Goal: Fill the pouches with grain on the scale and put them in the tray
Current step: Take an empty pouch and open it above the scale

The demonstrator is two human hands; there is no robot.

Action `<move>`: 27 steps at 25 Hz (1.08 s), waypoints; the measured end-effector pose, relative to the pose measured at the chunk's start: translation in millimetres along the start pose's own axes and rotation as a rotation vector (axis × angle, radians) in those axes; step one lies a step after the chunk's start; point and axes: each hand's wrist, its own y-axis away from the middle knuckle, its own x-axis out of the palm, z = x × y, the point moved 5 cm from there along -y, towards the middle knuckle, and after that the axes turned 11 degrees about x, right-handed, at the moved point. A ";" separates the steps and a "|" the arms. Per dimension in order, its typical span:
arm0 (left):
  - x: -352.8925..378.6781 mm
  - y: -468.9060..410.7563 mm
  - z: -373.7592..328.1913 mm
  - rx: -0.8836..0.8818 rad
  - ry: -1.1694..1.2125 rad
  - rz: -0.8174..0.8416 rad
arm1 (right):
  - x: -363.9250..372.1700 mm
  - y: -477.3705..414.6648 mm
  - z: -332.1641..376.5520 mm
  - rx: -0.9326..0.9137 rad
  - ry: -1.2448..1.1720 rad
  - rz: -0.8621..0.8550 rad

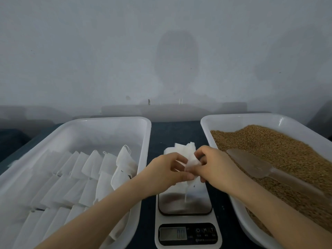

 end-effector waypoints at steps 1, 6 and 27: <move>-2.1 0.5 -1.2 -0.004 0.013 -0.032 | -0.9 -0.8 0.4 0.010 -0.038 -0.020; -5.1 4.7 -10.0 0.074 -0.063 -0.091 | 0.4 -3.3 0.4 0.001 -0.179 -0.082; -19.7 5.9 1.8 -0.063 0.149 -0.398 | -6.3 3.1 6.7 -0.152 -0.275 -0.203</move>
